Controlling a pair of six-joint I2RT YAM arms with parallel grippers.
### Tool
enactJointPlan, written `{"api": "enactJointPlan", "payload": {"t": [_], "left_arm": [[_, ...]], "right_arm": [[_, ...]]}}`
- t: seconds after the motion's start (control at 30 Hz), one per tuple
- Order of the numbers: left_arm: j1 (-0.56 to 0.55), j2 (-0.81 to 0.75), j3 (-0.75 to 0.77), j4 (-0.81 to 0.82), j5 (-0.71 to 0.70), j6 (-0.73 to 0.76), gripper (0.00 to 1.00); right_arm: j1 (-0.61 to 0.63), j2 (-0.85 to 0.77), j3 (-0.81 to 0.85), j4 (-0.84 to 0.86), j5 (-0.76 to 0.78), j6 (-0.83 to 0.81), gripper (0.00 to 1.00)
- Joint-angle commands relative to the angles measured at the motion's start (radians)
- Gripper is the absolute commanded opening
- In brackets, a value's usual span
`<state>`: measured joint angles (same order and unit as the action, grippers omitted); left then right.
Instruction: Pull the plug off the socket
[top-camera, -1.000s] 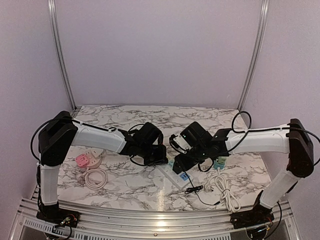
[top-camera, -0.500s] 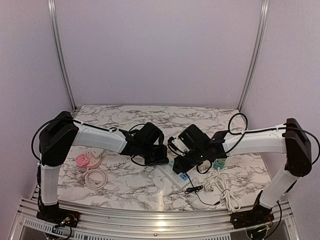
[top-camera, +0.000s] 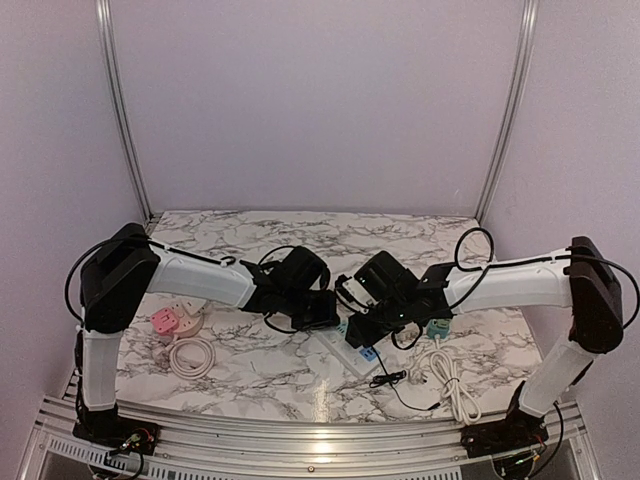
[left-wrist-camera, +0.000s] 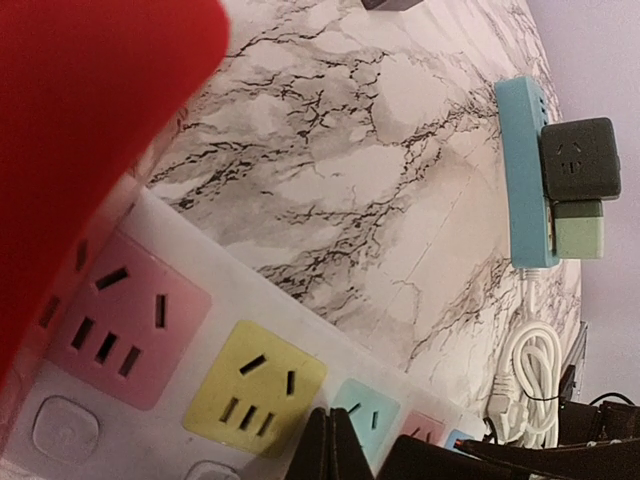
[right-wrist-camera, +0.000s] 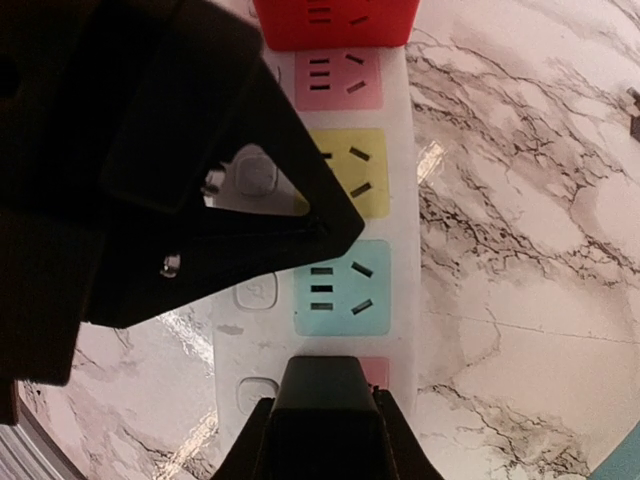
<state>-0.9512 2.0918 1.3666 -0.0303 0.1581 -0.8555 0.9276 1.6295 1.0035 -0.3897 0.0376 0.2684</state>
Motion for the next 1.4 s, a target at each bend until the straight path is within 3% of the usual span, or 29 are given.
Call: {"api": "enactJointPlan", "payload": {"t": [0.0,0.7,1.1,1.37], "left_arm": [[-0.008,0.112,-0.063,-0.185,-0.052,0.032,0.0],[-0.01,0.097,-0.086,-0.209,-0.07,0.054,0.0],[-0.011,0.003,0.138,-0.317,-0.085,0.122,0.0],[-0.011,-0.063,0.229,-0.391,-0.118,0.152,0.01]], "right_arm": [[0.006,-0.044,0.056,-0.016,0.052,0.031,0.11],[-0.028,-0.103,0.127,-0.084,0.127,0.032,0.12],[-0.241,-0.065,0.355,-0.097,0.109,-0.037,0.13],[-0.401,0.044,0.528,-0.042,0.092,-0.093,0.13]]}}
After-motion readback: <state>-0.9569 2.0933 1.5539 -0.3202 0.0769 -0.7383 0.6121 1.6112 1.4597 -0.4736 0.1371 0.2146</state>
